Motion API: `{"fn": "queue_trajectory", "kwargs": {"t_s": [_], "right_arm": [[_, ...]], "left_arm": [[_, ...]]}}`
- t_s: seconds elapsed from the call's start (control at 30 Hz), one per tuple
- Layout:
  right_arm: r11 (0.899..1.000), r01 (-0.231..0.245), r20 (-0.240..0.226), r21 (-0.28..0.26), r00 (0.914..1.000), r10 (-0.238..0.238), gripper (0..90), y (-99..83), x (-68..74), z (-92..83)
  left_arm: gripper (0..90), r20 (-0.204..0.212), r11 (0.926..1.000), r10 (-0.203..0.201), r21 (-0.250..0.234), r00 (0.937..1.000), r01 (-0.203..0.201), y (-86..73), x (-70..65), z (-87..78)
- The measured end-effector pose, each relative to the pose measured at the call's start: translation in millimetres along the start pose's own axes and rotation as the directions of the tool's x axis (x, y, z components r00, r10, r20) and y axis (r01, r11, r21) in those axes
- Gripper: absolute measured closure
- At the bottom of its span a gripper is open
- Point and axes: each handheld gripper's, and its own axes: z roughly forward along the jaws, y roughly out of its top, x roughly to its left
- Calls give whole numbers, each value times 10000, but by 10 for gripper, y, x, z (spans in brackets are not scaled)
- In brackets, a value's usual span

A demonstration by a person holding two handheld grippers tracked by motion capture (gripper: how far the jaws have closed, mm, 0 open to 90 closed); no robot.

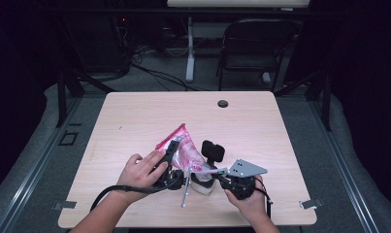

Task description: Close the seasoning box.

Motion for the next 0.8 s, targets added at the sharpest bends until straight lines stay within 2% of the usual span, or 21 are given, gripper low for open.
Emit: {"fn": "queue_trajectory", "kwargs": {"t_s": [0.73,0.8], "right_arm": [[10000,-84,79,-45,9999,84,899,-8,-23,-10],[10000,-60,87,-28,9999,60,899,-7,-25,-13]], "left_arm": [[753,31,10000,6,-69,10000,-6,25,15,-2],[752,-92,9999,98,-121,9999,-99,30,22,-4]]}}
